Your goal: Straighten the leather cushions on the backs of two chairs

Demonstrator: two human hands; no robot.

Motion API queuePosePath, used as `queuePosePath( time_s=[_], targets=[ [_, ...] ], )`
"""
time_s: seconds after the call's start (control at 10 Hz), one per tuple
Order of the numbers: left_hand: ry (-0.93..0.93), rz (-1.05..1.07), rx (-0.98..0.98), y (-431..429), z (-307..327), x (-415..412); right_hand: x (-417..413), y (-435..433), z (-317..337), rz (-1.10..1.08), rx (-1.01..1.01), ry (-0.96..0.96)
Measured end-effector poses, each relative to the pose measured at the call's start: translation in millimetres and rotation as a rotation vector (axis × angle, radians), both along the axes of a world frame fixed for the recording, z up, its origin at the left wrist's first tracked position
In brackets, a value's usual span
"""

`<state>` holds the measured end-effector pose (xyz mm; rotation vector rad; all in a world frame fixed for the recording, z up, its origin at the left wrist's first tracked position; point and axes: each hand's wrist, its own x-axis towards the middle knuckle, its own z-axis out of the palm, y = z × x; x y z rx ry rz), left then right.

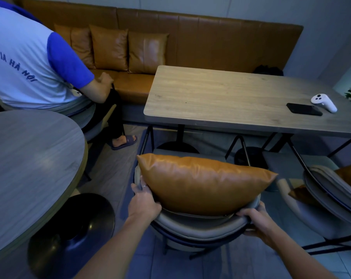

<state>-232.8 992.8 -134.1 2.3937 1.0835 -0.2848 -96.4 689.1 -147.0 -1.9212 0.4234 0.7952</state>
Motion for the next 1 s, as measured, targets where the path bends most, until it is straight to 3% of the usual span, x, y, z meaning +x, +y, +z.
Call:
queuePosePath(
  time_s=[0.3, 0.5, 0.6, 0.8, 1.0],
  targets=[
    [0.031, -0.058, 0.115, 10.8, -0.4, -4.0, 4.4, 6.4, 14.5, 0.129, -0.188, 0.018],
    [0.195, -0.224, 0.299, 10.4, 26.7, -6.3, 13.0, 9.4, 25.8, 0.472, -0.641, -0.062],
    [0.245, -0.41, 0.33, -0.9, 60.7, -5.2, 9.3, 10.1, 47.8, 0.709, -0.729, -0.088],
    [0.045, -0.54, 0.451, -23.6, 166.1, 9.3, -0.2, 34.5, 163.9, 0.867, -0.79, -0.145],
    [-0.281, -0.581, 0.721, -44.3, 299.8, 37.9, -1.3, 33.2, 303.4, 0.722, -0.82, -0.501]
  ],
)
